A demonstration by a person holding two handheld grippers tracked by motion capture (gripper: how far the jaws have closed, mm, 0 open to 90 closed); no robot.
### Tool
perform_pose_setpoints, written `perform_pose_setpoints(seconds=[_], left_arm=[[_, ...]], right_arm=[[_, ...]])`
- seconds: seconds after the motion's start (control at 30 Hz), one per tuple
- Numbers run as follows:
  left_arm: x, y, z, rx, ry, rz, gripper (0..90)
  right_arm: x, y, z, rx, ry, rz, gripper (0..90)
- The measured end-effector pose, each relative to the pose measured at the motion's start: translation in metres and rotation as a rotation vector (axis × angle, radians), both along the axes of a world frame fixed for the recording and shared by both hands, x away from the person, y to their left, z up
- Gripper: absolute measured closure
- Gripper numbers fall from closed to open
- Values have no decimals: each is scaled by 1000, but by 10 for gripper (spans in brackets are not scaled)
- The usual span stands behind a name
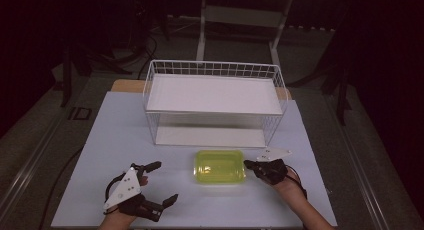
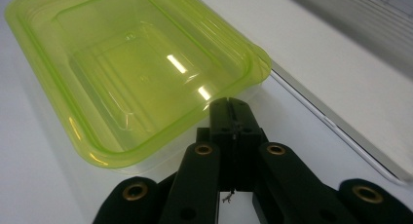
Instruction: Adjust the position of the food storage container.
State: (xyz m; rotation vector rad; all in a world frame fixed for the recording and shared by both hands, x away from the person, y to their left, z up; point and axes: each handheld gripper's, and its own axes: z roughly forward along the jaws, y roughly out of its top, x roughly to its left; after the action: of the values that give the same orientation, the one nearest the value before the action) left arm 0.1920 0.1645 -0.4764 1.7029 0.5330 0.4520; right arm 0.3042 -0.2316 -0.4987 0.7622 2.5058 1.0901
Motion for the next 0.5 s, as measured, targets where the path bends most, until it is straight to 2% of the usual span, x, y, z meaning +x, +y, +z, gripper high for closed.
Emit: perform_pose_setpoints(seconds=[0.1,0.37,0.47,0.5], left_arm=[[0,0,0,-10,8,-10,0],[0,-1,-1,-3,12,-20,0],[1,-1,-2,-24,38,-53,0],[1,-2,-2,-21,41,-60,0]], right_arm=[[0,5,0,3,1,8,900],[-1,17,0,-4,-9,24,900],[-1,16,4,7,-17,18,900],[-2,15,7,30,-20,16,900]])
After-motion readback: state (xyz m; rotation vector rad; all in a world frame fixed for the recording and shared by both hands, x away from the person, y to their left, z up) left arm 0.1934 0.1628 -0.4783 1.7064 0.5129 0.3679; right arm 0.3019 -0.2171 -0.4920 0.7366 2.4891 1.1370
